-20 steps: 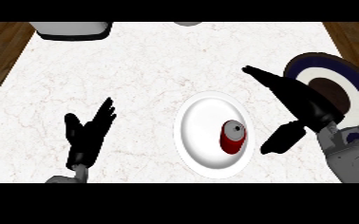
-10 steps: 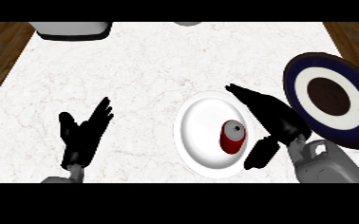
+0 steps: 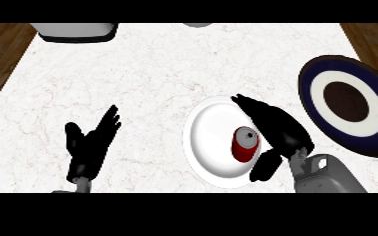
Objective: Pick the can from the plate and place it in the plate
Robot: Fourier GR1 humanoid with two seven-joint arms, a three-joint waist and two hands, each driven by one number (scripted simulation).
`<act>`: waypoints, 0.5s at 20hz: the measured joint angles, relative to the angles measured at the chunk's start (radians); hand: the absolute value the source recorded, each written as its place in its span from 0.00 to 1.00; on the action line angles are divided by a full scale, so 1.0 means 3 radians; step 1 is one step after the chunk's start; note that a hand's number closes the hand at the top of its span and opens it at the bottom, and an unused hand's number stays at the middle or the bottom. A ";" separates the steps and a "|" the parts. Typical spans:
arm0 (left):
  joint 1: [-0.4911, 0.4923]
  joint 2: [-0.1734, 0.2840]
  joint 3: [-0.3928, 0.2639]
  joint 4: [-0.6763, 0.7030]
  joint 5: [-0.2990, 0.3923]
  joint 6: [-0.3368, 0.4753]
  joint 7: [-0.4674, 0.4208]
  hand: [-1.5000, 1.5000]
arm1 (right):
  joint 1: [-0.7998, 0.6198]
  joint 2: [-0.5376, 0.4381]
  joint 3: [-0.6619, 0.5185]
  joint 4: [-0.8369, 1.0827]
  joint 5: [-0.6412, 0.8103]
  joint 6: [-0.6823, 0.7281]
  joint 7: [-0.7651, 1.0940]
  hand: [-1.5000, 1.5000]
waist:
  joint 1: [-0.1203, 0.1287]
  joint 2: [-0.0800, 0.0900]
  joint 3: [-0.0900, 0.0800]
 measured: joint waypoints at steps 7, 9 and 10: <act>0.0031 -0.0042 0.0079 0.0003 -0.0057 -0.0080 -0.0029 0.50 | 0.0060 0.0168 -0.0049 0.0157 0.0433 0.0066 -0.0080 0.00 | 0.0000 0.0000 0.0000; 0.0017 -0.0074 0.0090 0.0066 -0.0089 -0.0104 -0.0054 0.50 | 0.0076 0.0254 -0.0046 0.0261 0.0547 0.0063 -0.0147 0.00 | -0.0001 0.0001 0.0000; 0.0064 -0.0100 0.0070 0.0014 -0.0114 -0.0081 -0.0046 0.50 | 0.0078 0.0297 -0.0042 0.0334 0.0603 0.0040 -0.0196 0.00 | 0.0002 0.0001 0.0000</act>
